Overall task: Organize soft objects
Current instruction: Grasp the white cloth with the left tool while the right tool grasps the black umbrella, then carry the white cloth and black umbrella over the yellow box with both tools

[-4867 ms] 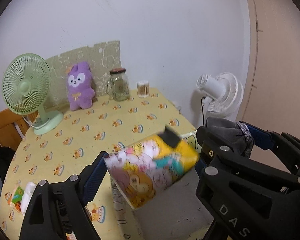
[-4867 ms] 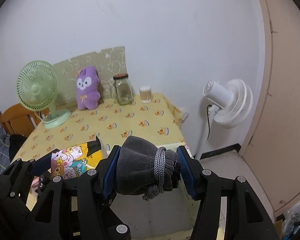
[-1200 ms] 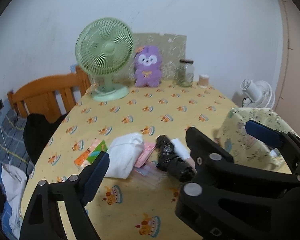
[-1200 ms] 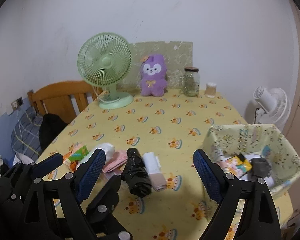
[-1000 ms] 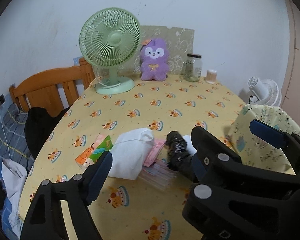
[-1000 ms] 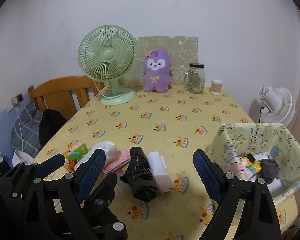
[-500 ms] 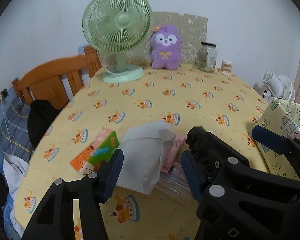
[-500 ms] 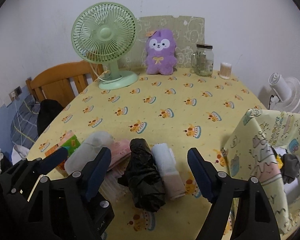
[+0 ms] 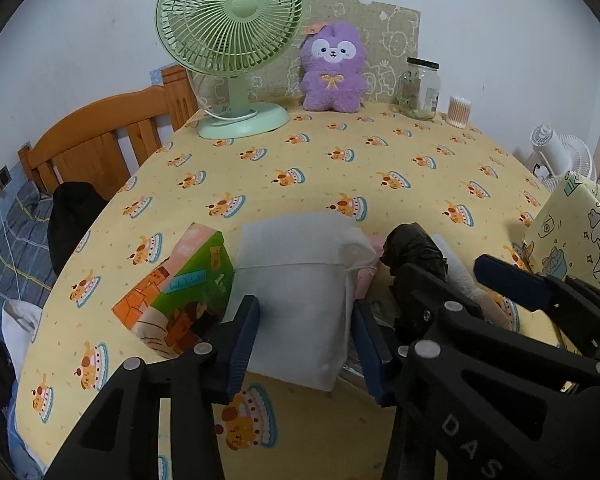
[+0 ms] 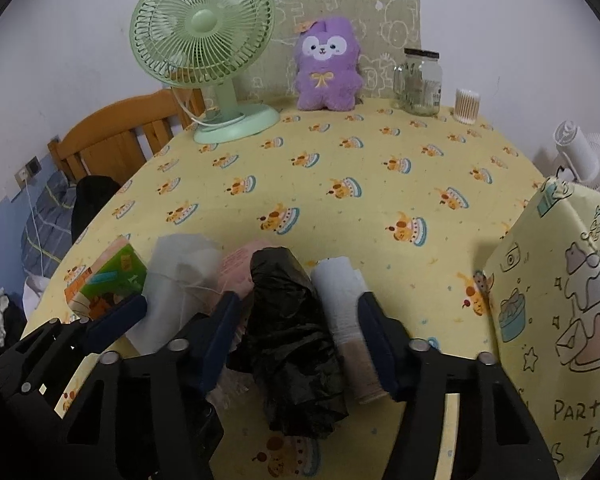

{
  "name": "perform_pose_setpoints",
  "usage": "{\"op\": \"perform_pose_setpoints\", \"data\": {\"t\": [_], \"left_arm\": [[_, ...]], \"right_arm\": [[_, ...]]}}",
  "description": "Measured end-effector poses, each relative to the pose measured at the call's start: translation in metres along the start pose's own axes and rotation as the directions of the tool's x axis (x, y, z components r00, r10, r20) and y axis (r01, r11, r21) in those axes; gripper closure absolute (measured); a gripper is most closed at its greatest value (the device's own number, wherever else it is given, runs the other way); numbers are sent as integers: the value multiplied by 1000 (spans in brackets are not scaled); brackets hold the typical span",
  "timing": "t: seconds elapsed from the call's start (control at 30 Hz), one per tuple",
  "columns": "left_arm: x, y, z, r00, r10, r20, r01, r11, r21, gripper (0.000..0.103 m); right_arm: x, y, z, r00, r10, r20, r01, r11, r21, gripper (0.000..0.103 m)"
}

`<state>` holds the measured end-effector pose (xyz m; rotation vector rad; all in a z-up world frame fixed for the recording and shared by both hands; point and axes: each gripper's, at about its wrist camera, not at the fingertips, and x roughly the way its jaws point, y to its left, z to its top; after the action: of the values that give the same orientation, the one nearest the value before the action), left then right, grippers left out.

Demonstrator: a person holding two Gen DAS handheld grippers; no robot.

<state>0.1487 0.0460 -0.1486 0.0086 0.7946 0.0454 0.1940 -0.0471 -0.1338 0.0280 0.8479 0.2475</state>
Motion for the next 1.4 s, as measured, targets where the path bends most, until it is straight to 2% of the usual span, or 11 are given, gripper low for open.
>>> {"op": "perform_pose_setpoints", "data": {"t": [0.03,0.17,0.23,0.37,0.57,1.13,1.4], "left_arm": [[0,0,0,1000,-3,0,3,1000,0,57],[0,1,-1,1000,-18,-6,18,1000,-3,67],[-2,0,-1,1000,-22,-5,22,1000,-3,71],[-9,-1,1,999,-47,9,48,999,-8,80],[-22,-3,4,998,-60,32,60,998,1,84],[-75,-8,20,984,-103,145,104,995,-4,85],[-99,-8,27,976,-99,192,99,995,11,85]], "right_arm": [[1,0,-1,1000,3,-6,-3,1000,5,47],[2,0,-2,1000,17,-12,-17,1000,7,72],[3,0,-2,999,27,-19,-27,1000,4,79],[-3,0,-1,999,39,-10,-39,999,6,81],[-16,2,1,1000,20,18,-20,1000,-1,82],[-72,7,20,992,-13,122,16,1000,-22,82],[-100,11,27,985,-5,170,11,999,-36,82]]}}
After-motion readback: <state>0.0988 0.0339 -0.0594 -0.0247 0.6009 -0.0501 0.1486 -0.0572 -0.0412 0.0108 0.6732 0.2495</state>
